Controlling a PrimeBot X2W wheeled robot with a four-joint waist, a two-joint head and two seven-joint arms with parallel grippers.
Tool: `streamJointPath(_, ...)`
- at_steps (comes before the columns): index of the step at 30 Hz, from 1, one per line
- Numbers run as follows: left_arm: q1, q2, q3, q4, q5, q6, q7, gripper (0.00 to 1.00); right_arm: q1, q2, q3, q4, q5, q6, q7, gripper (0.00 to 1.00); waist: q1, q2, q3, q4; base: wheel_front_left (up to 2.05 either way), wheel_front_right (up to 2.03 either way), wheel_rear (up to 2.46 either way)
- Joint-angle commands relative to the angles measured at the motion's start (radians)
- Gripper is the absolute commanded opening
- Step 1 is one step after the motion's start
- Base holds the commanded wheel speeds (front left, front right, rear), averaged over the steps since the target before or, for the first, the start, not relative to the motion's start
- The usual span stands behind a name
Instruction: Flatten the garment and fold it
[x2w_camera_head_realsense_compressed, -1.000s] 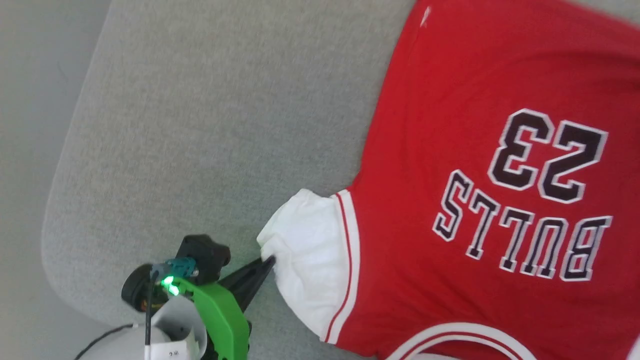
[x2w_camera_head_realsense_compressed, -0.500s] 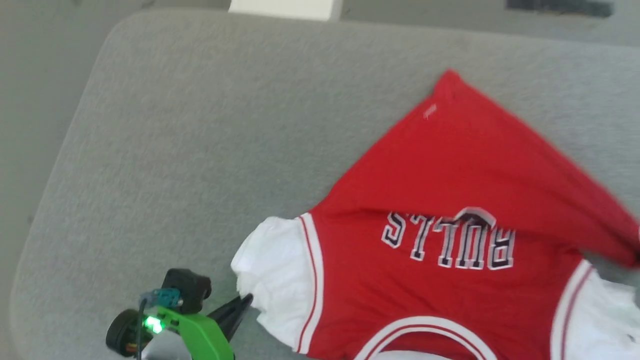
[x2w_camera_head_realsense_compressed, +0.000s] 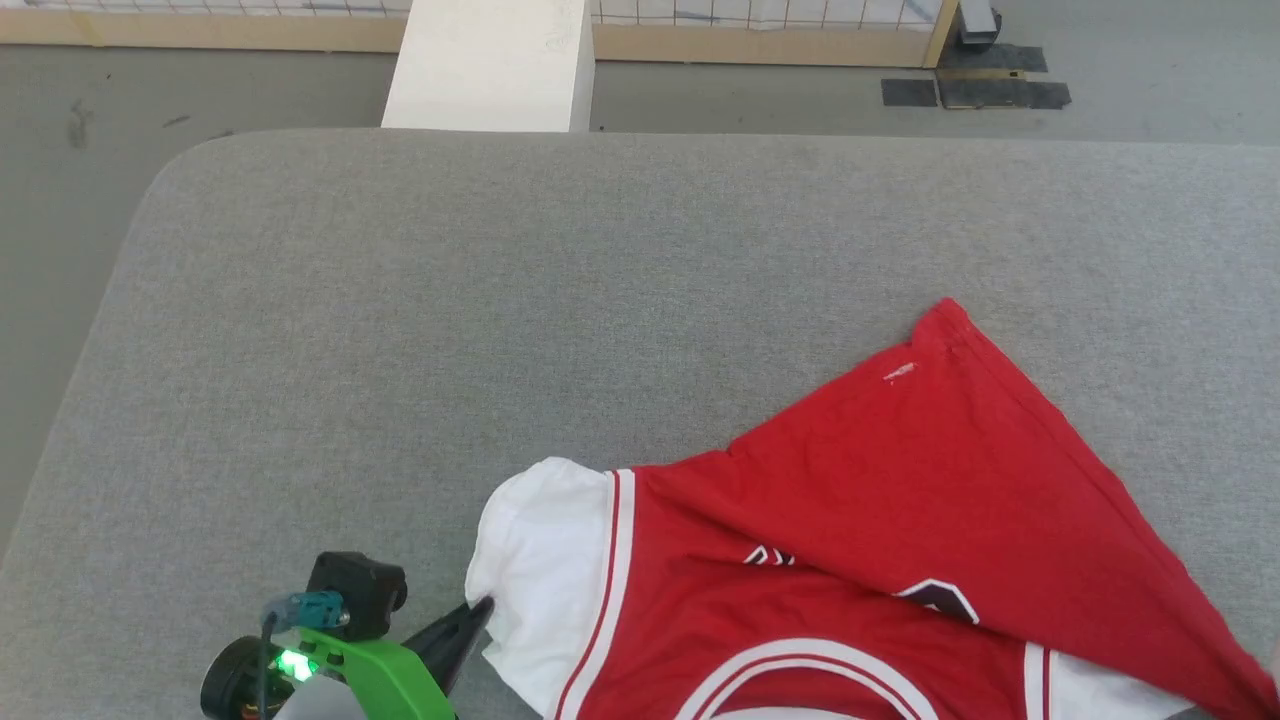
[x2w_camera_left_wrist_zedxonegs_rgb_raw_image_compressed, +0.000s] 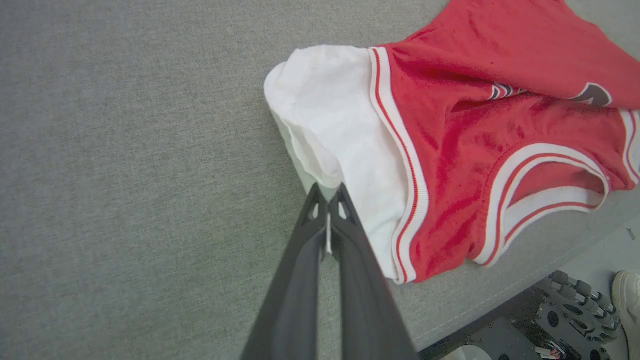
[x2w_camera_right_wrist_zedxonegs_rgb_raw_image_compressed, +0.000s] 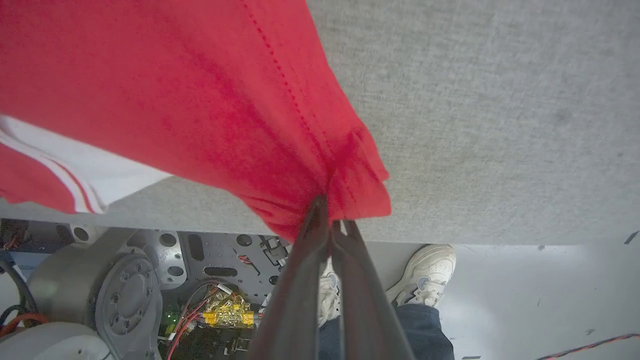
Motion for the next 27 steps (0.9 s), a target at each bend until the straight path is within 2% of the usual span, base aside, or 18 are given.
streamJointPath(1,0.01,0.002,0.007,0.0,0.001,0.005,-0.013,0.0,0.019,0.016,-0.006,-0.005,-0.004,-0.002,0.002,0.0,0.0001,-0.0001,0.0,0.0,0.0,0.0,0.0)
streamJointPath(6,0.008,0.004,0.006,-0.003,0.005,0.004,-0.013,0.0,0.021,0.03,-0.007,-0.017,-0.007,-0.002,-0.022,0.0,0.0001,-0.0001,0.002,0.009,0.0,0.0,0.0)
streamJointPath(7,0.007,0.006,0.007,-0.003,0.005,0.004,-0.013,0.0,0.015,0.027,-0.006,-0.021,-0.009,-0.002,-0.033,0.24,0.0001,-0.0001,0.003,0.011,0.0,0.0,0.0)
streamJointPath(8,0.006,0.006,0.007,-0.004,0.005,0.004,-0.013,0.0,0.006,0.023,-0.005,-0.025,-0.012,-0.002,-0.042,1.0,0.0001,-0.0001,0.003,0.013,0.0,0.0,0.0)
streamJointPath(13,0.006,0.004,0.006,-0.011,0.008,0.008,-0.014,0.0,-0.072,0.009,0.004,-0.057,0.018,-0.002,-0.06,1.0,0.0001,-0.0001,0.009,0.023,0.0,0.0,0.0)
streamJointPath(19,-0.011,0.002,0.007,-0.024,0.02,0.008,-0.013,0.0,-0.245,0.016,0.027,-0.087,0.04,-0.002,-0.062,1.0,0.0001,-0.0001,0.042,0.053,0.0,0.0,0.0)
streamJointPath(27,-0.066,-0.018,0.007,-0.061,0.062,0.011,-0.007,0.0,-0.513,0.047,0.157,-0.002,-0.016,-0.002,-0.126,1.0,0.0001,-0.0001,0.148,0.135,0.0,0.0,0.0)
